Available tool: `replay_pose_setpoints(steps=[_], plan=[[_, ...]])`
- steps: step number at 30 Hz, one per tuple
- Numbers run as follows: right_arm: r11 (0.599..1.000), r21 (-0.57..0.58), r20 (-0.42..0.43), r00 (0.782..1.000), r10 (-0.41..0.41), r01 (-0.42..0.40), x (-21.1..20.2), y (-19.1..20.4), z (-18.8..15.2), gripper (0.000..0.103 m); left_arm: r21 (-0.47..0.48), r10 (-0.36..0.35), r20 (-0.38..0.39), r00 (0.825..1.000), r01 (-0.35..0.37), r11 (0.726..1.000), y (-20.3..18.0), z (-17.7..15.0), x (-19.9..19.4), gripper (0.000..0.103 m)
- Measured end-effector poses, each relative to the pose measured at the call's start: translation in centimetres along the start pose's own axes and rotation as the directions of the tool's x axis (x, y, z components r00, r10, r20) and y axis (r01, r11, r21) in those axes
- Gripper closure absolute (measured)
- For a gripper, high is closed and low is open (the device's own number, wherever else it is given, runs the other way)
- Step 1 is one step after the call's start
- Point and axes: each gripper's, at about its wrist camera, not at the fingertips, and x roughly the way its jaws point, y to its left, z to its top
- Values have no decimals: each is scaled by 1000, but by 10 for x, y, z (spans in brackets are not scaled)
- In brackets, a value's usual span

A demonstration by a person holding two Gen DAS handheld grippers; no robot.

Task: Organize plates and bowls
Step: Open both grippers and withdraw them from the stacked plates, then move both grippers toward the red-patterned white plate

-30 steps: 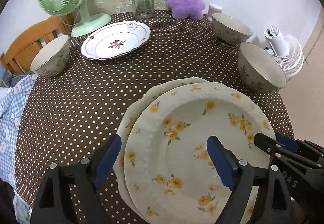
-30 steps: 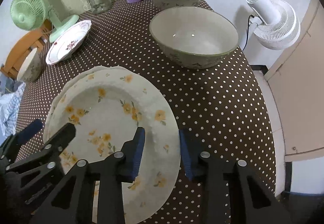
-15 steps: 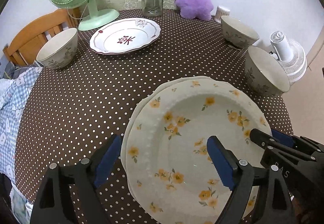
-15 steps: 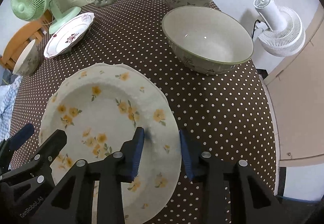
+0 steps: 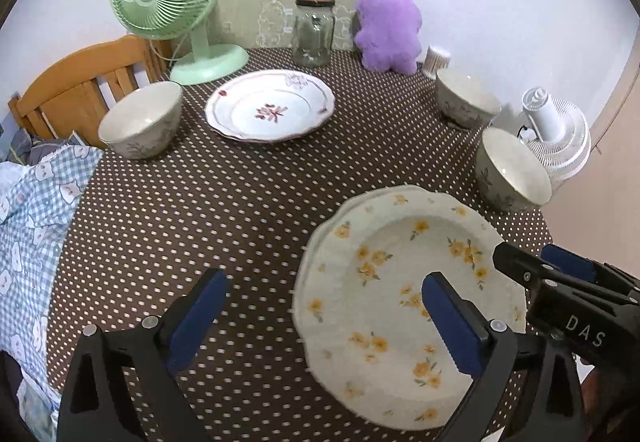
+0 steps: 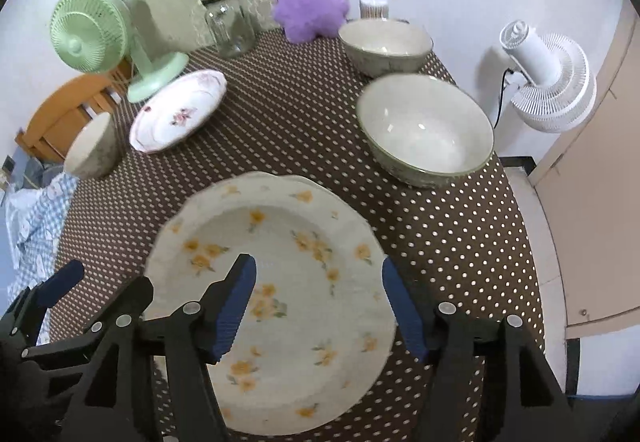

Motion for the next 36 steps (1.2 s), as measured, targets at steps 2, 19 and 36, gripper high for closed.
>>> replay_pose_setpoints(steps=[2,19,36], plan=[[1000,11,13,1000,6,-6,-7,10,0,34,3,-2,24,1000,2,1000,10,2,-9,3],[994,84,161,984,-82,69,-61,113,23,34,0,-21,130,991,21,1000,99,44,-64,3],[999,-18,142,989,-26,29,-8,138,107,34,-121,81,108,991,-67,990,112,106,-14,15]])
